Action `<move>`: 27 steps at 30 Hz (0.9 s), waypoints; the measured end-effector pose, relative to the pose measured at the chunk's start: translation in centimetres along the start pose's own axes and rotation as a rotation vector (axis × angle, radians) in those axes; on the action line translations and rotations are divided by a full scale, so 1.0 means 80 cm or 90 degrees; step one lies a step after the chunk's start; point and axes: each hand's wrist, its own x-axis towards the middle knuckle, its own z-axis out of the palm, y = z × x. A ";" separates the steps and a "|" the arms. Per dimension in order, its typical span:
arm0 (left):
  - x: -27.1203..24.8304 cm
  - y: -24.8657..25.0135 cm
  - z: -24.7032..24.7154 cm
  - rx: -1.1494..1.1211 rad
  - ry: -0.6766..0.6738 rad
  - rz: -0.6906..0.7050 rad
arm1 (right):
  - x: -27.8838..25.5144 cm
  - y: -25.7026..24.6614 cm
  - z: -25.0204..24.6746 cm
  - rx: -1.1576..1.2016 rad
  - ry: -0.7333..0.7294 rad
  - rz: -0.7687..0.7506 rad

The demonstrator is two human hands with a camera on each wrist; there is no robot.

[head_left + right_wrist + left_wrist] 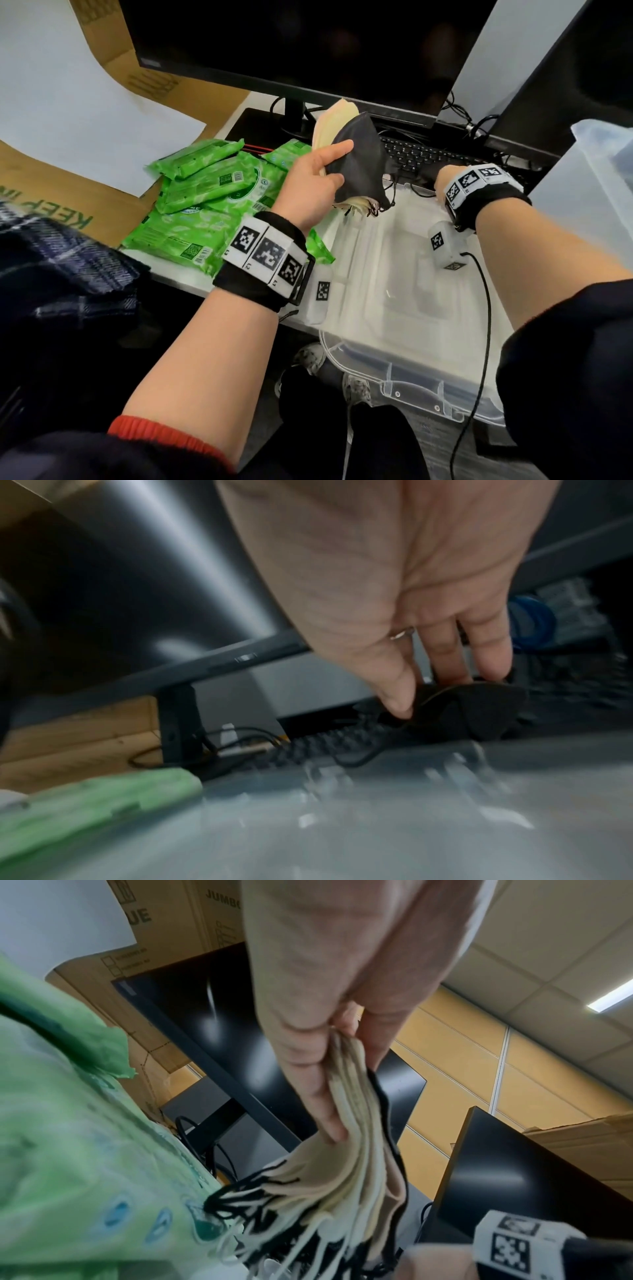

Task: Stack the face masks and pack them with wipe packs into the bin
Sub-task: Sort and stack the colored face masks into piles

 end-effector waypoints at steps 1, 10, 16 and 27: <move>0.000 0.000 -0.001 -0.002 0.002 -0.003 | 0.000 0.000 -0.004 -0.010 0.018 0.004; -0.011 0.000 0.004 -0.028 0.041 -0.039 | -0.041 0.004 -0.074 0.515 0.404 0.014; -0.040 0.007 0.013 -0.081 0.069 -0.021 | -0.144 -0.036 -0.076 0.596 0.410 -0.173; -0.091 0.019 0.022 -0.161 0.039 0.051 | -0.221 -0.066 -0.036 0.853 0.292 -0.235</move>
